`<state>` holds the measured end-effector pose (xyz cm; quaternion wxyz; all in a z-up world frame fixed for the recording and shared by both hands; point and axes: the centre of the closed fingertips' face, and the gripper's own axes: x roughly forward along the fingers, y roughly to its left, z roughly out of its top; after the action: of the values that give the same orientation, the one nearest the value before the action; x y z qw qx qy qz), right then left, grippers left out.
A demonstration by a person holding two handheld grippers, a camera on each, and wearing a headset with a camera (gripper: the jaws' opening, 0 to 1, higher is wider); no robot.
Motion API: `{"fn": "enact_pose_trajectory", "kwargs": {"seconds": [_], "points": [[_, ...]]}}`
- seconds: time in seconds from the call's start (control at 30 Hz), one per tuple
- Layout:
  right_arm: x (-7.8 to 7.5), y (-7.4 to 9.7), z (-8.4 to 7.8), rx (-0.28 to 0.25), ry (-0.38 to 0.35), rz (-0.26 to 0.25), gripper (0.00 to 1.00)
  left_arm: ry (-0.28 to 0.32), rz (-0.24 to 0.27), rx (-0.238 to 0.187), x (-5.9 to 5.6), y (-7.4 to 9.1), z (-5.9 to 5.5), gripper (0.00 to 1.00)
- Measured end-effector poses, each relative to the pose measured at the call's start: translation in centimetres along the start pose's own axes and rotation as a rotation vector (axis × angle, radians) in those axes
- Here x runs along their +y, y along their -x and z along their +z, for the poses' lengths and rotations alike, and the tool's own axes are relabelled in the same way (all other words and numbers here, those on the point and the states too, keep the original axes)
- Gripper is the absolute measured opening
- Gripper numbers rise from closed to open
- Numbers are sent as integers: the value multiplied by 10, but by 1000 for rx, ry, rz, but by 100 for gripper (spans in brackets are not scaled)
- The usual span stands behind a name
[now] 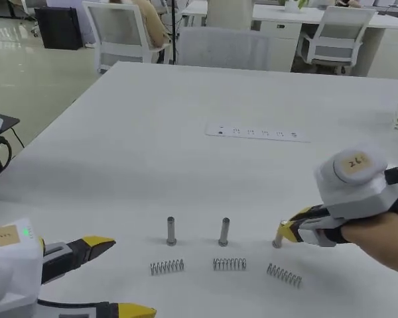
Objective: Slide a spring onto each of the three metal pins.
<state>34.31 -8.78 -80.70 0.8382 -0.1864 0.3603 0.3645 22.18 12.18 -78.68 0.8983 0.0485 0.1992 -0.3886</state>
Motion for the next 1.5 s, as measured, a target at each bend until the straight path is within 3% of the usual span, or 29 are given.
{"fn": "enact_pose_trajectory", "kwargs": {"seconds": [0.37, 0.67, 1.13, 1.5], "points": [[8, 12, -9, -8, 32, 31, 17, 0, 4, -2, 0, 0, 1, 72], [24, 17, -22, 7, 80, 96, 18, -15, 1, 3, -1, 0, 2, 72], [48, 9, -55, 93, 152, 208, 17, -35, -9, 12, -5, -2, 6, 71], [49, 3, -65, 137, 206, 209, 15, -34, -9, 10, -6, -1, 7, 70]]}}
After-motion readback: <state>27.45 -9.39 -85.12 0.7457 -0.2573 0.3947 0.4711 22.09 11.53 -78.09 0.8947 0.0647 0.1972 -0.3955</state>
